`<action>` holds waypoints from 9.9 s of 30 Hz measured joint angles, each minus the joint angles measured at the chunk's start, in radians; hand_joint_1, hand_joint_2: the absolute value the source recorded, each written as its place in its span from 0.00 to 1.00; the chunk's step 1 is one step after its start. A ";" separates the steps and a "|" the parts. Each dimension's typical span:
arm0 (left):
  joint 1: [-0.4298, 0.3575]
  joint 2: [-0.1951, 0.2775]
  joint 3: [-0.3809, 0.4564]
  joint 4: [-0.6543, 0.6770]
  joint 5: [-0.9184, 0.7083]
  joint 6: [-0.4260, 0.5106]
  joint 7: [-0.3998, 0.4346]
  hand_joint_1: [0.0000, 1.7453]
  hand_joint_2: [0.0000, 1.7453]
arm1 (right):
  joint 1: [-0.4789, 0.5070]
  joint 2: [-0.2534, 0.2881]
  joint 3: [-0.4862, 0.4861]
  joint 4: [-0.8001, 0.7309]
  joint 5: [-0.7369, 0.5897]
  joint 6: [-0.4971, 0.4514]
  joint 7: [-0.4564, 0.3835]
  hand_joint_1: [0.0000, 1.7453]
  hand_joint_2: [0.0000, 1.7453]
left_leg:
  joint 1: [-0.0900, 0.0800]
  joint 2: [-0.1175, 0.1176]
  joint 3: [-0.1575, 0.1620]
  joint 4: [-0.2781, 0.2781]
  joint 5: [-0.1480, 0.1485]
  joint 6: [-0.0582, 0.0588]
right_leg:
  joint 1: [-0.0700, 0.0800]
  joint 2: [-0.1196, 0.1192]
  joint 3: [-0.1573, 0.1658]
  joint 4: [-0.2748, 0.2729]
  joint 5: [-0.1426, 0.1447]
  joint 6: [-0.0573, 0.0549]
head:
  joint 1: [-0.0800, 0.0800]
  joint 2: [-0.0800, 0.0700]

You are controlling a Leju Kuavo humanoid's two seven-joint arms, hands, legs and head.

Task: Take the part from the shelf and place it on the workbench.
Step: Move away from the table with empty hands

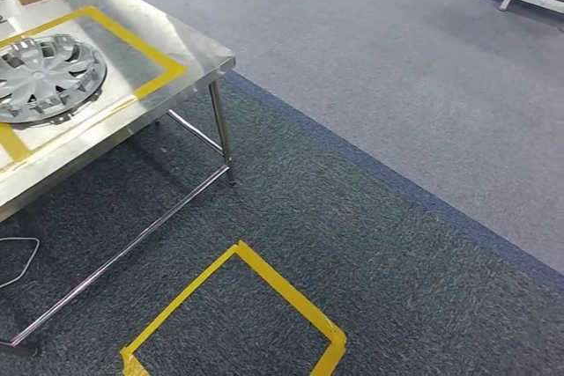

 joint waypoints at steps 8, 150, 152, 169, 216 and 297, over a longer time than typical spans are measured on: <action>-0.006 0.006 -0.013 0.000 0.002 0.001 0.012 0.00 0.00 | 0.000 -0.001 0.000 0.000 0.009 0.000 0.003 0.00 0.00 | 0.004 -0.017 -0.010 0.062 -0.054 -0.044 | 0.005 0.009 0.077 -0.149 0.060 -0.054 | -0.010 0.000; -0.009 -0.021 0.078 0.001 -0.062 -0.031 0.146 0.00 0.00 | -0.006 0.000 0.059 0.004 0.101 0.091 -0.027 0.00 0.00 | 0.006 -0.049 0.022 -0.039 0.019 -0.005 | 0.006 0.038 -0.089 0.125 -0.059 -0.024 | -0.002 0.000; -0.011 -0.022 0.082 0.001 -0.061 -0.030 0.146 0.00 0.00 | -0.005 -0.001 0.060 0.004 0.102 0.091 -0.026 0.00 0.00 | 0.006 -0.021 0.025 -0.038 0.015 -0.010 | 0.003 0.027 -0.080 0.111 -0.030 -0.018 | -0.001 0.000; -0.013 -0.021 0.095 0.001 -0.063 -0.042 0.147 0.00 0.00 | -0.002 -0.002 0.060 0.005 0.094 0.089 -0.020 0.00 0.00 | 0.001 -0.102 -0.050 0.139 -0.038 -0.035 | 0.016 0.112 0.063 -0.138 0.069 -0.079 | -0.029 0.000; -0.016 -0.024 0.117 0.001 -0.083 -0.065 0.163 0.00 0.00 | -0.008 -0.002 0.076 0.006 0.106 0.100 -0.001 0.00 0.00 | -0.001 -0.071 0.047 -0.033 -0.012 0.005 | -0.001 0.036 -0.070 0.128 -0.058 -0.002 | -0.023 0.000; -0.021 -0.086 0.265 0.001 0.010 -0.072 -0.037 0.00 0.00 | 0.000 -0.002 0.073 0.010 0.093 0.118 -0.001 0.00 0.00 | 0.004 -0.080 -0.118 0.279 -0.131 -0.058 | -0.005 0.028 0.113 -0.152 0.023 -0.068 | -0.049 0.000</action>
